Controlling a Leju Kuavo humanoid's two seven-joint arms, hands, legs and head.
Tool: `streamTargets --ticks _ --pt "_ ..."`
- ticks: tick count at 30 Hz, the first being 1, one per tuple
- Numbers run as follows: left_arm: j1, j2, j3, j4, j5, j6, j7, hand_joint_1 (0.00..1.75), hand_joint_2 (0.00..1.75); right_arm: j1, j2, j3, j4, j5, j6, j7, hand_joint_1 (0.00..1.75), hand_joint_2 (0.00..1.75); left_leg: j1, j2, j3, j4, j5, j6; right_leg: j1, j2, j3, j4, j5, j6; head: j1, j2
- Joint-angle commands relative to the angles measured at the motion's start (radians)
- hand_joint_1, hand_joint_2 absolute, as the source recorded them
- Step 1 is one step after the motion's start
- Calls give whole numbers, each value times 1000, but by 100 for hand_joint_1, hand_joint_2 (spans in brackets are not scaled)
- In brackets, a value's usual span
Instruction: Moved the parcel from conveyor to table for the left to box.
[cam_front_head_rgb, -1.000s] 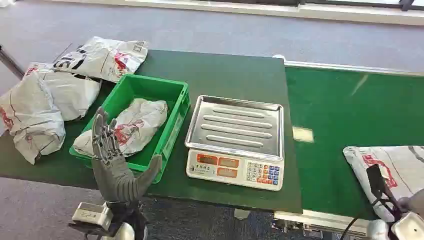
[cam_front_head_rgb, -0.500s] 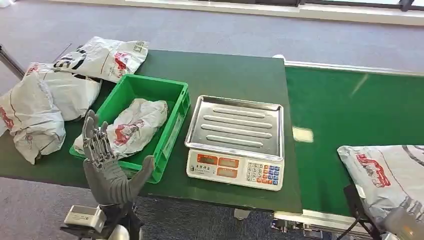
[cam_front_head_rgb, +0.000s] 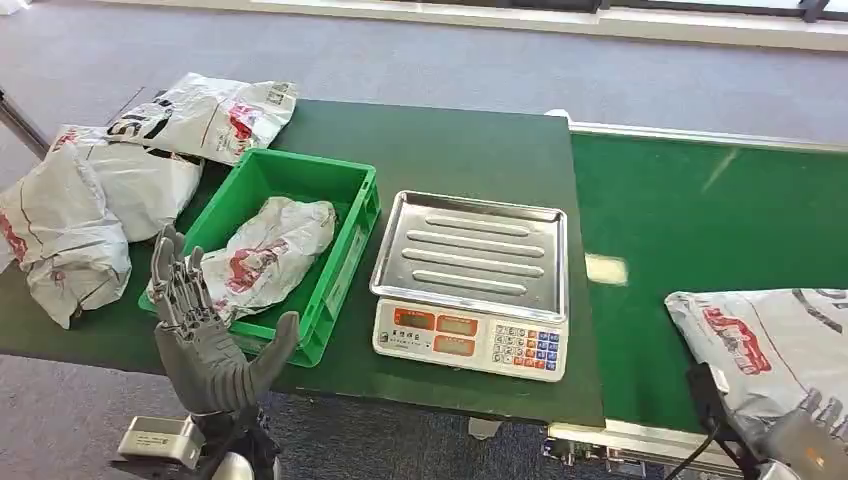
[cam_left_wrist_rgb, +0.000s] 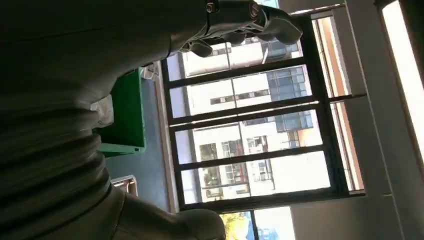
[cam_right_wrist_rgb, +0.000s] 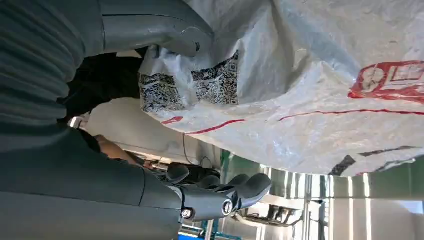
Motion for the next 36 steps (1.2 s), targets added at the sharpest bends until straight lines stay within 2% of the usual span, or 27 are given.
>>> streamTargets --ticks 1,6,8,9,10,13,14,15,18,26,27,28,29,36 --pt "-13 -2 28 24 4 -18 3 0 175 -20 36 7 -269 -22 -301 -281 0 175 -1 6 0 0 -1 0 -1 4 -2 0 1 -1 0 0" --pt "-34 0 15 39 1 -10 2 0 175 -50 10 0 -216 29 -301 -250 0 175 0 1 2 0 0 0 1 1 1 -1 1 -1 0 0" --pt "-46 7 7 34 1 -8 6 0 175 -60 -110 74 -133 30 -301 -158 0 175 -2 0 2 -1 1 0 -1 -1 1 0 0 0 0 0" --pt "-49 10 5 33 1 -8 7 0 175 -65 -141 117 -116 30 -301 -112 0 175 -1 3 3 -1 1 1 0 1 1 -2 1 0 0 0" --pt "-53 15 3 33 4 -10 13 0 175 -79 -226 218 -46 30 -301 -4 0 175 -1 3 2 0 0 0 -1 2 1 -1 1 0 0 0" --pt "-54 16 3 34 6 -11 13 0 175 -88 -245 252 -24 30 -301 26 0 175 -1 5 2 -1 1 1 -1 4 2 -3 3 0 0 0" --pt "-56 20 2 37 8 -14 12 0 175 -112 -296 333 49 30 -301 99 0 175 -1 5 3 -1 0 1 -1 3 2 -3 2 0 0 0" --pt "-59 22 1 40 10 -16 11 0 175 -135 -310 378 88 30 -301 132 0 175 -1 5 3 0 0 1 -1 4 2 -2 2 1 0 0" --pt "-67 27 1 50 13 -18 10 0 175 -172 -312 392 144 30 -301 132 0 175 0 9 4 -2 0 1 0 7 2 -3 4 0 0 0" --pt "-68 28 1 51 14 -17 8 0 175 -180 -323 415 174 30 -295 136 0 175 -1 5 4 0 0 1 -1 4 2 -2 2 1 0 0" --pt "-68 30 0 52 16 -15 6 0 175 -204 -289 384 204 30 -293 92 0 175 -1 6 5 -1 0 1 -1 4 3 -3 2 0 0 0" --pt "-67 30 2 52 18 -12 4 0 175 -225 -303 404 245 30 -248 72 0 175 -1 5 4 -1 0 1 0 4 3 -2 2 1 0 0" --pt "-67 32 3 53 19 -10 2 0 175 -252 -258 350 274 4 -264 10 0 175 0 8 6 -2 0 1 0 6 3 -4 3 0 0 0" --pt "-69 33 6 55 21 -15 -1 0 175 -327 -270 351 386 30 -290 -8 0 175 -1 6 3 -1 1 1 -1 5 2 -2 3 0 0 0"
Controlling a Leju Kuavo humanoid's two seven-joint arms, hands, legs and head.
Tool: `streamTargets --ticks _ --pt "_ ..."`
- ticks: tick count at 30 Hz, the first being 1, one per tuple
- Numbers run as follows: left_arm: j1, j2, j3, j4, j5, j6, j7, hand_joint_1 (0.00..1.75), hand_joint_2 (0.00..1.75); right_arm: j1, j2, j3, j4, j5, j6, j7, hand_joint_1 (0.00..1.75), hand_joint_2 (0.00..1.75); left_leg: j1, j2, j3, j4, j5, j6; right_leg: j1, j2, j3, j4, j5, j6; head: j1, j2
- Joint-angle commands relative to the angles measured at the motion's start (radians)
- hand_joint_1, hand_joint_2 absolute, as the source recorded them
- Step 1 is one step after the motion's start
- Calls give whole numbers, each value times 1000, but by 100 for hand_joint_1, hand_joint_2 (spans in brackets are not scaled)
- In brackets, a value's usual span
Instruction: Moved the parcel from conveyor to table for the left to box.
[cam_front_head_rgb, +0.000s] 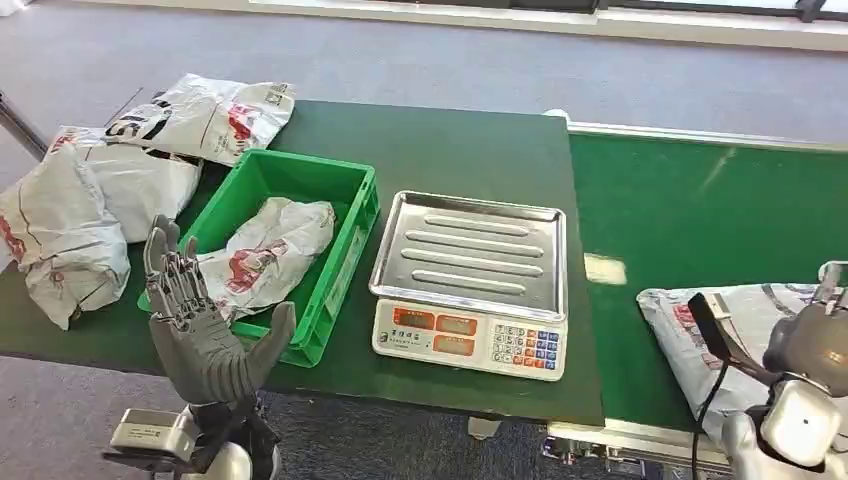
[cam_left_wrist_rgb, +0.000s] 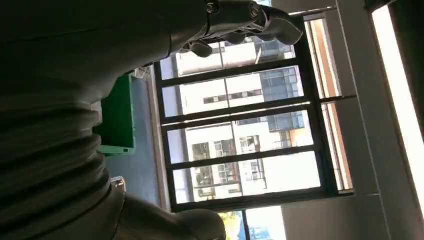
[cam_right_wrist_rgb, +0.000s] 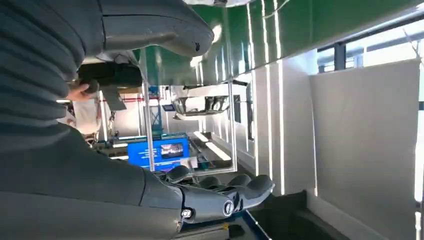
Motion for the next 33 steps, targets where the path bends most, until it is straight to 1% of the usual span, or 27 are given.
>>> streamTargets --ticks 1,10,11,13,14,15,16,17,18,19,20,21,24,27,28,30,32,33 --pt "-32 26 1 52 2 -2 0 0 175 -130 23 8 223 3 -16 -19 0 175 0 2 2 -2 1 0 0 1 1 -2 1 -1 0 0" --pt "-32 26 1 52 2 -2 0 0 175 -130 23 8 223 3 -16 -19 0 175 1 3 3 -2 0 0 1 2 2 -2 1 -1 0 0" --pt "-32 28 -2 53 3 -5 -1 0 175 -137 20 15 235 3 -9 -33 0 175 1 3 3 -3 1 0 1 2 3 -4 2 -1 0 0" --pt "-31 28 -2 58 2 0 -3 0 175 -166 53 -28 262 -12 -4 -82 0 175 0 3 2 -1 0 0 0 2 1 -1 1 -1 0 0" --pt "-25 28 6 57 -3 10 -6 0 175 -179 107 -97 263 -214 154 -254 0 175 0 4 3 -2 0 0 1 3 1 -2 2 -1 0 0" --pt "-20 39 16 58 -4 10 -18 0 175 -160 135 -126 227 -290 361 -298 0 175 0 5 2 -2 0 0 1 4 1 -2 2 -1 0 0" --pt "-19 41 26 60 -2 7 -24 0 175 -148 151 -147 205 -327 422 -315 0 175 0 4 2 -2 0 0 1 3 1 -2 1 -1 0 0" --pt "-17 40 35 62 -2 1 -30 0 175 -133 148 -149 195 -341 504 -304 0 175 1 5 3 -3 0 -1 1 4 2 -3 2 -1 0 0" --pt "-17 39 42 65 -1 -4 -34 0 175 -120 144 -148 187 -338 528 -298 0 175 1 3 3 -2 0 -1 1 2 2 -2 1 -1 0 0" --pt "-19 35 45 69 -3 -7 -35 0 175 -122 134 -152 211 -333 601 -258 0 175 1 4 4 -3 1 -1 1 3 2 -3 2 -2 0 0" --pt "-24 32 43 78 -8 -10 -36 0 175 -121 124 -147 228 -324 620 -250 0 175 0 3 4 -4 1 -1 1 1 3 -4 2 -2 0 0" --pt "-25 28 40 81 -12 -8 -34 0 175 -129 104 -127 273 -276 666 -182 0 175 1 1 3 -3 1 -1 1 0 2 -3 1 -2 0 0" --pt "-30 15 30 90 -25 -6 -26 0 175 -137 91 -113 335 -254 689 -166 0 175 1 -1 3 -3 1 0 1 -2 3 -4 1 -1 0 0" --pt "-30 15 30 89 -26 -6 -25 0 175 -136 94 -112 335 -253 687 -166 0 175 1 2 4 -3 0 0 1 1 4 -4 2 -1 0 0" --pt "-30 15 30 89 -26 -6 -25 0 175 -138 96 -111 334 -253 687 -166 0 175 0 0 2 -1 0 0 0 0 1 -1 0 0 0 0" --pt "-29 15 33 83 -30 -5 -22 0 175 -132 96 -103 324 -249 696 -166 0 175 0 2 3 -3 1 0 1 2 2 -4 2 -1 0 0" --pt "-29 15 37 73 -33 -4 -15 0 175 -127 98 -91 309 -242 710 -162 0 175 0 0 2 -1 0 0 0 0 1 -1 0 -1 0 0" --pt "-29 15 40 65 -33 -7 -8 0 175 -126 99 -85 301 -239 718 -159 0 175 1 0 2 -2 1 0 1 0 2 -2 1 -1 0 0"
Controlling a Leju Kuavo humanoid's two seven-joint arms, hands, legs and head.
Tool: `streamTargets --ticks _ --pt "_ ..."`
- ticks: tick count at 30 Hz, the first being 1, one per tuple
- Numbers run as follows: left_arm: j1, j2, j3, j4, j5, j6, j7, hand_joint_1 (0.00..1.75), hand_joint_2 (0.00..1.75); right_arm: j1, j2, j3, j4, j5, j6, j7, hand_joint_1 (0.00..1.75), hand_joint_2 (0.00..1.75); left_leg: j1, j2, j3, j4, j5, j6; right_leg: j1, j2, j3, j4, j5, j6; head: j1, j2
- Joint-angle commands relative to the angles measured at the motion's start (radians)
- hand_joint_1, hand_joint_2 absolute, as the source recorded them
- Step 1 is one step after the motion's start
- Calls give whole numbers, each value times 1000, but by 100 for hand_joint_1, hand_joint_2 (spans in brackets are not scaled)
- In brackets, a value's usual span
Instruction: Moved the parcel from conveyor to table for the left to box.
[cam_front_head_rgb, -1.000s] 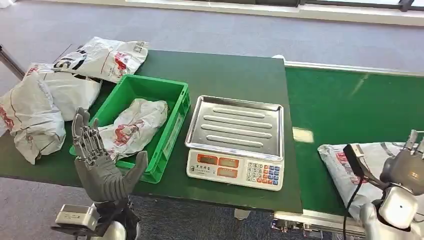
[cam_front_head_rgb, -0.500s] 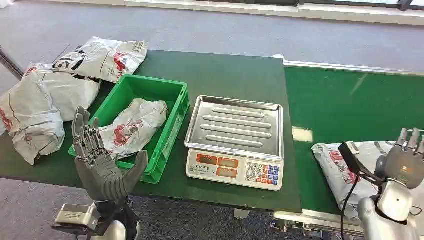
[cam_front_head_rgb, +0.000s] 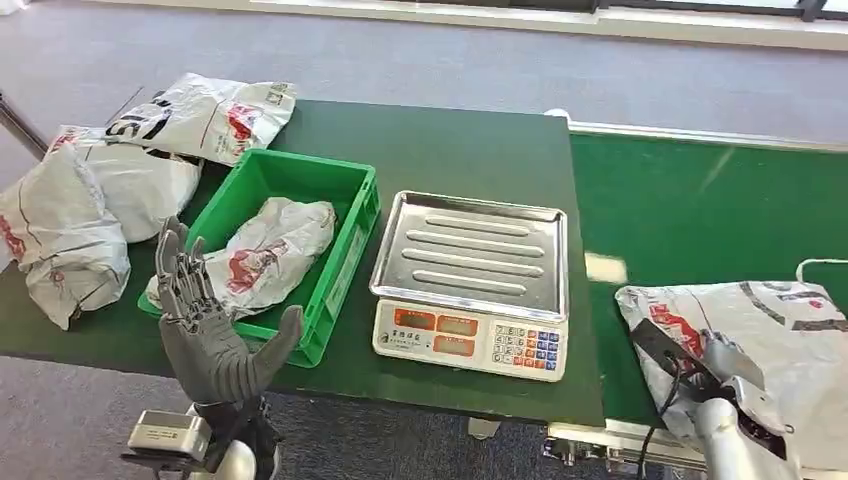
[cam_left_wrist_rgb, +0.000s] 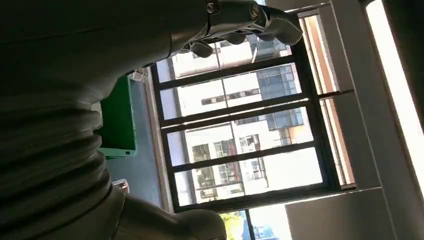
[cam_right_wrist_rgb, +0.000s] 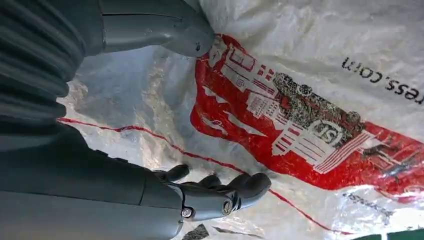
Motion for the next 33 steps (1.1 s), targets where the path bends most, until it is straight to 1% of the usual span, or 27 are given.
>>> streamTargets --ticks 1,3,8,12,13,14,15,18,24,30,32,33 --pt "-23 4 40 28 -12 -9 27 0 175 -23 17 7 55 13 58 13 0 175 0 2 1 -1 0 0 1 1 1 -1 1 -1 0 0" --pt "-29 0 45 27 -15 -20 34 0 175 -12 6 23 47 9 88 18 0 175 0 2 1 -1 0 0 0 1 1 -1 1 -1 0 0" --pt "-31 -10 54 21 -22 -30 40 0 175 31 3 33 12 4 106 36 0 175 1 0 2 -1 0 0 1 -1 2 -1 0 -1 0 0" --pt "-39 -13 56 20 -29 -39 45 0 175 75 -1 45 -23 5 157 44 0 175 1 0 2 -1 0 0 1 -1 3 -1 0 -1 0 0" --pt "-44 -10 54 26 -28 -42 46 0 175 90 -1 47 -32 -2 170 40 17 175 1 -1 3 -2 1 0 1 -3 5 -3 0 -1 0 0" --pt "-45 -9 54 28 -28 -41 45 0 175 104 0 50 -39 -1 169 39 155 175 1 -2 3 -1 0 0 1 -3 4 -2 0 -1 0 0" --pt "-45 -8 54 29 -28 -41 45 0 175 112 2 50 -44 -3 171 38 175 175 1 -1 3 -2 1 0 1 -3 4 -3 0 -1 0 0" --pt "-41 -6 57 19 -28 -36 44 0 175 127 14 55 -80 -3 165 34 175 175 1 -1 4 -3 1 0 2 -4 5 -4 1 -1 0 0" --pt "-37 -5 58 14 -27 -37 45 0 175 128 20 55 -96 -6 169 35 175 175 1 0 4 -2 1 0 2 -2 6 -3 1 -1 0 0" --pt "-27 -1 60 5 -28 -31 43 0 175 129 35 49 -153 -4 161 40 175 175 1 1 4 -1 0 0 1 -1 5 -2 0 -1 0 0" --pt "-19 -4 68 -8 -26 -28 42 0 175 128 45 45 -189 8 120 42 175 175 1 2 5 -3 1 0 2 0 6 -4 1 -1 0 0" --pt "-10 -6 73 -19 -25 -28 43 0 175 120 55 41 -215 22 72 55 175 175 1 2 4 -1 0 0 1 0 5 -2 0 -1 0 0"
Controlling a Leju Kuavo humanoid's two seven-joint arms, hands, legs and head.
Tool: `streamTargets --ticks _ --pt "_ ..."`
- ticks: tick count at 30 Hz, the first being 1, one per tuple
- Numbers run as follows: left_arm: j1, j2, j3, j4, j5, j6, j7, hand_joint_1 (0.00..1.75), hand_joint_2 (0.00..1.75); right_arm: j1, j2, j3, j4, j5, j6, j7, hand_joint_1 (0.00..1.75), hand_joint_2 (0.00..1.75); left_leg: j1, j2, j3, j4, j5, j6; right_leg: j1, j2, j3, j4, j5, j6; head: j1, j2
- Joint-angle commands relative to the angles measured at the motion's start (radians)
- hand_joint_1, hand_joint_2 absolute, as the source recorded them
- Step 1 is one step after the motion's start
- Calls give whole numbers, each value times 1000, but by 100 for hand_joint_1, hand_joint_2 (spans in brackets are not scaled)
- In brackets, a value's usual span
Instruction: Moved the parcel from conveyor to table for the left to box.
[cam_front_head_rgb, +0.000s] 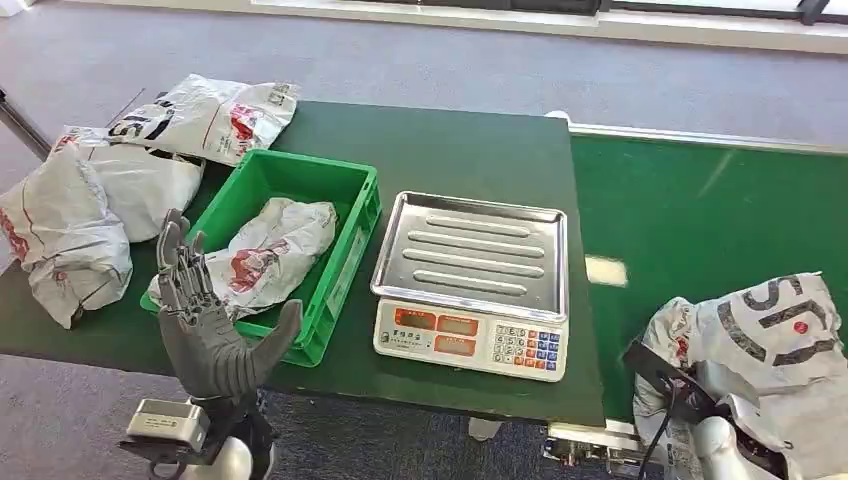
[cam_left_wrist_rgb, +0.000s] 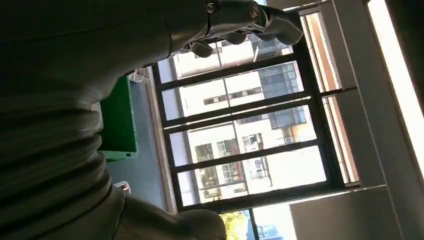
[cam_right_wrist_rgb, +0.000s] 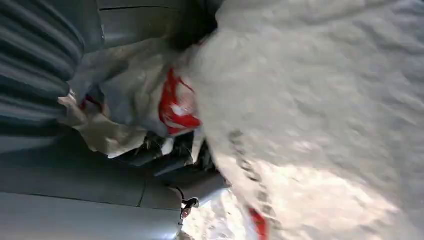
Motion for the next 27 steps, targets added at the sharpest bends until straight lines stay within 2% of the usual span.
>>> streamTargets --ticks 1,2,3,5,9,10,12,14,16,18,19,20,27 --pt "7 -1 58 -10 4 7 2 0 175 9 60 7 -117 58 -127 46 175 175 0 4 2 -2 0 0 1 2 1 -2 1 -1 0 0" --pt "13 -1 59 -19 3 3 2 0 175 6 71 3 -150 67 -140 57 175 175 1 4 1 -2 0 0 1 3 0 -2 1 -1 0 0" --pt "24 -5 65 -32 4 11 2 0 175 6 106 -19 -256 100 -304 71 175 175 0 7 1 -2 0 -1 0 5 -1 -2 1 -2 0 0" --pt "31 -4 65 -43 7 9 2 0 175 13 121 -19 -348 113 -242 86 175 175 -1 5 -2 0 0 0 -1 4 -4 1 1 -1 0 0" --pt "30 -5 65 -41 7 9 2 0 175 26 121 -24 -360 115 -237 88 175 175 0 4 -1 -1 0 -1 0 3 -2 -1 1 -1 0 0" --pt "29 -8 65 -39 9 13 1 0 175 28 132 -32 -377 130 -369 65 175 175 0 3 -1 -1 0 -1 1 2 -2 -1 0 -1 0 0" --pt "26 -12 58 -38 10 13 -1 0 175 49 167 -39 -519 160 -467 25 175 175 0 2 -2 -1 0 0 0 2 -3 0 0 -1 0 0" --pt "14 -13 44 -20 11 20 -3 0 175 67 190 -13 -651 202 -516 -10 175 175 -1 3 -3 0 0 -1 0 2 -4 1 0 -1 0 0" --pt "6 -9 32 -6 14 29 -5 0 175 71 201 16 -707 219 -551 -26 175 175 -1 4 -3 0 0 -1 -1 3 -5 1 0 -1 0 0" --pt "2 -11 30 2 14 33 -5 0 175 74 206 25 -720 219 -555 -26 175 175 0 5 -1 -2 0 -1 0 4 -3 -1 1 -2 0 0" --pt "1 -9 25 7 16 36 -7 0 175 77 194 61 -725 227 -635 -68 175 175 0 3 -1 -2 1 -1 0 2 -3 -1 1 -2 0 0" --pt "-2 -8 22 14 18 40 -8 0 175 77 201 79 -735 227 -659 -72 175 175 0 2 -2 -1 0 -1 0 2 -3 0 0 -1 0 0" --pt "-5 -5 13 32 22 49 -12 0 175 60 193 123 -699 231 -693 -76 175 175 0 3 0 -2 1 0 0 2 -2 -1 1 -1 0 0"
